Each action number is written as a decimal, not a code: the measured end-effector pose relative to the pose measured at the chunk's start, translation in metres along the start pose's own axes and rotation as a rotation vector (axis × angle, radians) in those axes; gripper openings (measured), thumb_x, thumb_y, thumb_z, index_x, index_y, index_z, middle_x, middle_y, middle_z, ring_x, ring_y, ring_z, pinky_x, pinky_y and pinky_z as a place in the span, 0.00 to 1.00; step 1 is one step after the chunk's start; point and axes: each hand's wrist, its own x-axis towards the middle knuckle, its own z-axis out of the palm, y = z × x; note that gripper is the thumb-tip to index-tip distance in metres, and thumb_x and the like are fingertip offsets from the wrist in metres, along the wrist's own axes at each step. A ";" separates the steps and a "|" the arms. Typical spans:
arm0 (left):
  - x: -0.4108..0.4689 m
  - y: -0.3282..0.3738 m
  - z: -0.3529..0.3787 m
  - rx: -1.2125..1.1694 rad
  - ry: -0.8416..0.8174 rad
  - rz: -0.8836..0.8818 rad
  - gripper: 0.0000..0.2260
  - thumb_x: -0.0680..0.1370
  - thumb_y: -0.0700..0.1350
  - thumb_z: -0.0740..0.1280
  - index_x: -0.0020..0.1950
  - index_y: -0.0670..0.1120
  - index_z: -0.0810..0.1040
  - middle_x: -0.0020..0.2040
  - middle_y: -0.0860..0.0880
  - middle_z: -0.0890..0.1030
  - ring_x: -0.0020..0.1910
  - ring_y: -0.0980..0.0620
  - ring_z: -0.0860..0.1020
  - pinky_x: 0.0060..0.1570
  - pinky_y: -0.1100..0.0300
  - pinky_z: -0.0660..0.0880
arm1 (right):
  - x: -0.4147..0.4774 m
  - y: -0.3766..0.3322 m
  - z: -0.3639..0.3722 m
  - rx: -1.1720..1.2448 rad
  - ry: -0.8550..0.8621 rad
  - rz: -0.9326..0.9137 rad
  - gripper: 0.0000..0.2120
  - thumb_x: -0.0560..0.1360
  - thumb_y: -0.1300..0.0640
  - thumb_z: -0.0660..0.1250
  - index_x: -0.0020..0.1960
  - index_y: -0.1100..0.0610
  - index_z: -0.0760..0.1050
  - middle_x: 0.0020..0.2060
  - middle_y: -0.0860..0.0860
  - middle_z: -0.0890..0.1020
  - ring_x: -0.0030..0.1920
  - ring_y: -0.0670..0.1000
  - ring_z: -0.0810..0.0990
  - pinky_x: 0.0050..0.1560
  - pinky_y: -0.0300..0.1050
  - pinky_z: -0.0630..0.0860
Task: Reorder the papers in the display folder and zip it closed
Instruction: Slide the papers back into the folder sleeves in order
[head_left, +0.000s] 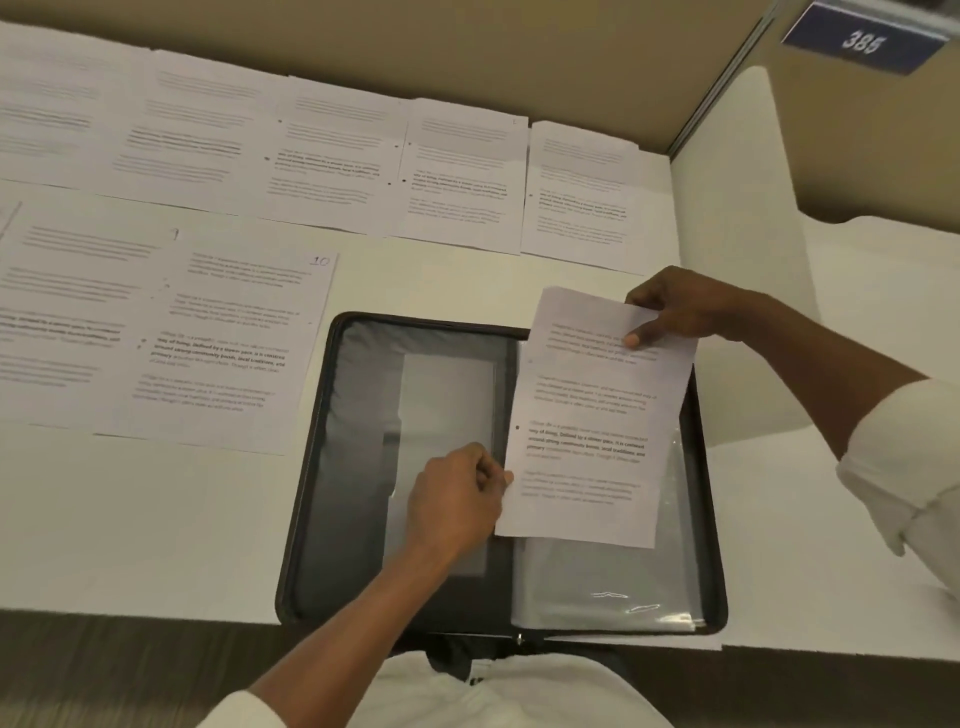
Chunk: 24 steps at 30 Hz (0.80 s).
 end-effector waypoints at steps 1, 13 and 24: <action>-0.001 0.001 0.002 0.010 -0.002 0.008 0.07 0.82 0.54 0.72 0.48 0.54 0.78 0.45 0.57 0.84 0.40 0.58 0.82 0.39 0.65 0.80 | -0.001 0.001 -0.007 -0.010 0.006 0.007 0.09 0.70 0.55 0.83 0.47 0.56 0.86 0.42 0.51 0.89 0.44 0.54 0.88 0.49 0.51 0.83; 0.001 0.043 0.085 0.492 0.330 0.302 0.11 0.74 0.51 0.80 0.47 0.46 0.83 0.44 0.47 0.83 0.42 0.49 0.80 0.39 0.55 0.79 | 0.033 0.028 -0.090 -0.199 0.078 -0.033 0.10 0.71 0.54 0.83 0.48 0.54 0.86 0.43 0.52 0.88 0.45 0.56 0.86 0.50 0.52 0.82; 0.046 0.142 0.181 0.620 0.198 -0.138 0.50 0.78 0.78 0.53 0.84 0.39 0.59 0.85 0.31 0.45 0.83 0.27 0.37 0.76 0.24 0.45 | 0.094 0.021 -0.144 -0.418 0.050 -0.237 0.11 0.73 0.59 0.80 0.40 0.49 0.80 0.41 0.48 0.84 0.41 0.50 0.80 0.39 0.42 0.72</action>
